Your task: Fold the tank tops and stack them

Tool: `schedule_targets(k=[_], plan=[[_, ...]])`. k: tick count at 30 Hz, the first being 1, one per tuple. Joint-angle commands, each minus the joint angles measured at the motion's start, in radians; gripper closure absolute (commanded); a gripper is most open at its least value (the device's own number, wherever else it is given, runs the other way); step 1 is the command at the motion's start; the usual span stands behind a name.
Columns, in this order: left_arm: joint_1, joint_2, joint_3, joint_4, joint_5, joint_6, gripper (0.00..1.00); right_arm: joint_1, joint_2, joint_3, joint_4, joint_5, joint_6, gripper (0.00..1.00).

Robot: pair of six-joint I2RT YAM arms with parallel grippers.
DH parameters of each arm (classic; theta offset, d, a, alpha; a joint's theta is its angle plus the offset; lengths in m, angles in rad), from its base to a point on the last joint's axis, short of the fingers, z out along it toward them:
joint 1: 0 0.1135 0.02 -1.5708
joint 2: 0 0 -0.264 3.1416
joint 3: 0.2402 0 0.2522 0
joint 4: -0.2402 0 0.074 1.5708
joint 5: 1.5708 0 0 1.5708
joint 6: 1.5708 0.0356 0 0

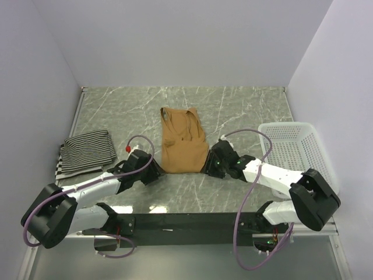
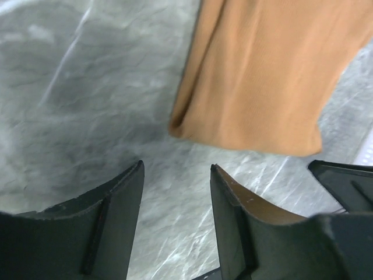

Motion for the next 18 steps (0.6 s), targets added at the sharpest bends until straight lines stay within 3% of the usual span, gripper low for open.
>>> schedule_targets(k=[1, 7, 18], plan=[[0.001, 0.002, -0.011, 0.106, 0.012, -0.017, 0.45, 0.012, 0.006, -0.013, 0.101, 0.005, 0.057, 0.50], [0.004, 0.022, -0.049, 0.201, 0.009, -0.026, 0.44, 0.011, 0.023, -0.053, 0.164, 0.042, 0.106, 0.50], [0.012, 0.138, -0.038, 0.218, -0.001, -0.029, 0.57, 0.011, 0.090, -0.082, 0.213, 0.094, 0.139, 0.54]])
